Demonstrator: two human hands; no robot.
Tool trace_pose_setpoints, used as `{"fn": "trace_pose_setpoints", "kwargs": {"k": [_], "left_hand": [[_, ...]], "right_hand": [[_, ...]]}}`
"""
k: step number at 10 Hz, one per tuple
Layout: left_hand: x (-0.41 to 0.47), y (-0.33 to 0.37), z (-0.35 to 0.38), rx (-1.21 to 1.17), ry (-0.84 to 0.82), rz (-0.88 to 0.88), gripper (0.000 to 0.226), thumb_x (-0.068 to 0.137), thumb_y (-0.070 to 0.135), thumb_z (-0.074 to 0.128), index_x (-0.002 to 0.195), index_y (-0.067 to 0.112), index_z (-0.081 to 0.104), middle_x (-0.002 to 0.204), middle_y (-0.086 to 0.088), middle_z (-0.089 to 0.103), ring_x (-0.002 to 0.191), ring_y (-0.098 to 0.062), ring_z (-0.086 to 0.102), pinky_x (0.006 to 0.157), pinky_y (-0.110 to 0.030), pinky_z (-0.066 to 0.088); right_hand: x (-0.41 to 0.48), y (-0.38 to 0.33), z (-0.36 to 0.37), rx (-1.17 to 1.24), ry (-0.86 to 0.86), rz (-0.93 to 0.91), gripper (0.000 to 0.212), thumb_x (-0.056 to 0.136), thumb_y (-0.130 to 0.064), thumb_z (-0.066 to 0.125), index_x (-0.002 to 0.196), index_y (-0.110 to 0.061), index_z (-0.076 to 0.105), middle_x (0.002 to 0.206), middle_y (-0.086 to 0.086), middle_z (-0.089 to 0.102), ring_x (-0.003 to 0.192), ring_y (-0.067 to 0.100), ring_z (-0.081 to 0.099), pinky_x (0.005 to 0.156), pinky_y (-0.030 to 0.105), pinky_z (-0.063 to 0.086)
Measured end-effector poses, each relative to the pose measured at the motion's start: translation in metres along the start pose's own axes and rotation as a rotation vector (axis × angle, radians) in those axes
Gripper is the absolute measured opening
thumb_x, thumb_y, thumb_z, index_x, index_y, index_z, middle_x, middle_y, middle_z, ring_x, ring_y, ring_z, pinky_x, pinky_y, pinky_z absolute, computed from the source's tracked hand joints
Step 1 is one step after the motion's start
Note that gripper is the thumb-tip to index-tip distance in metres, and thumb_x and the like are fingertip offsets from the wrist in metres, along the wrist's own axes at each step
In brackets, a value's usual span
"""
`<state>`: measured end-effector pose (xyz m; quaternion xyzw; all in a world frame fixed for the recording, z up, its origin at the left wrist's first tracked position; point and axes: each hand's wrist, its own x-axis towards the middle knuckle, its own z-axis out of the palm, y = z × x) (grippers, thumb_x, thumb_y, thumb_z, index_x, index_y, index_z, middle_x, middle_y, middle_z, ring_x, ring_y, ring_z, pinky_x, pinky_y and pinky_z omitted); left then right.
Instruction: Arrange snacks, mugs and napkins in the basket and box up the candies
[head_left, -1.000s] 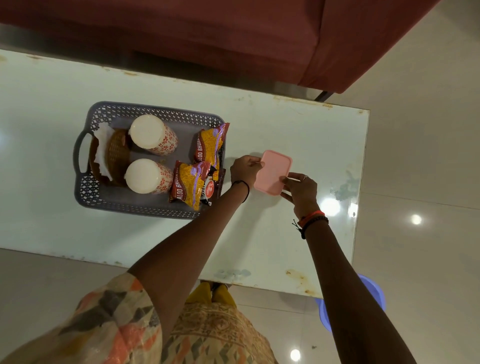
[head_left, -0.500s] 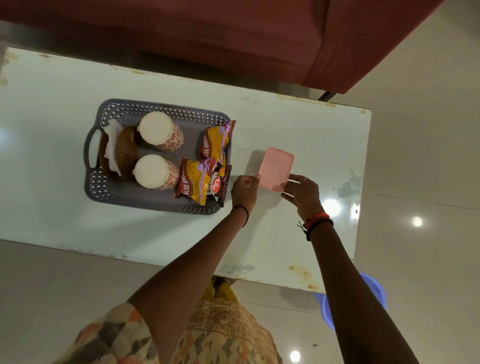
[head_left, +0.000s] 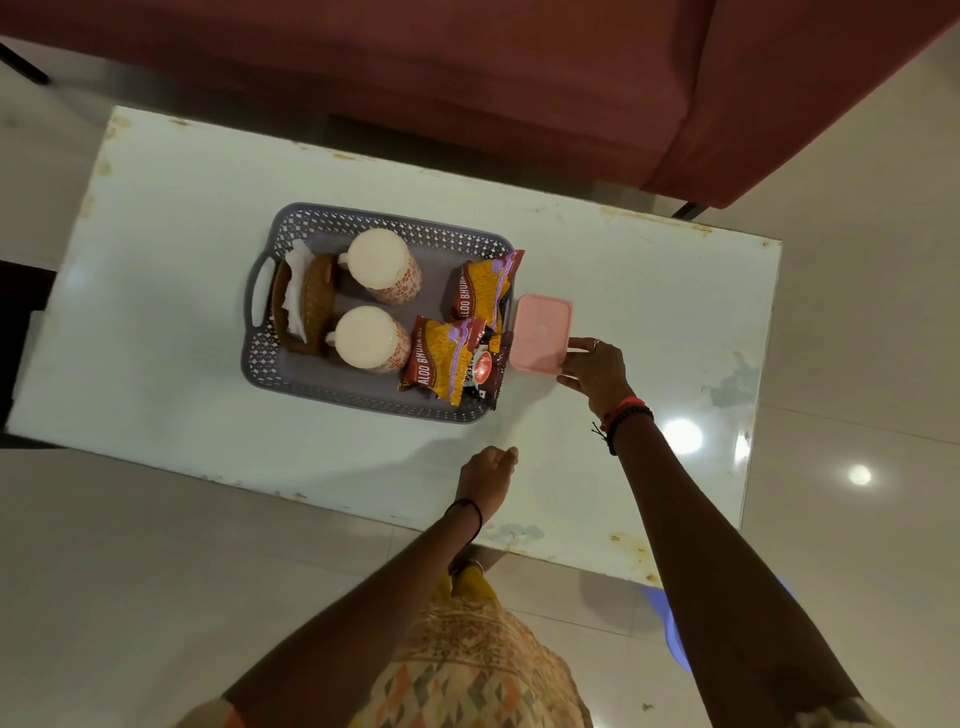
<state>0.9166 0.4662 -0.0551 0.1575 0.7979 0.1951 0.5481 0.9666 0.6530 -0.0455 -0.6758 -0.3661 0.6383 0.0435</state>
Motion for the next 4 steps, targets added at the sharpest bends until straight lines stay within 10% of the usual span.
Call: {"fn": "trace_pose_setpoints", "kwargs": {"k": [4], "left_hand": [[-0.018,0.006,-0.019,0.108,0.015,0.161,0.041,0.098,0.031,0.039,0.102,-0.003,0.063,0.106,-0.019,0.068,0.101,-0.031,0.061,0.089,-0.039,0.047]], "right_hand": [[-0.022,0.003,0.005,-0.207,0.088,-0.045,0.040,0.088,-0.001,0.053,0.128,-0.001,0.054,0.101,0.015,0.060,0.092,0.023,0.056,0.101,0.040,0.046]]}}
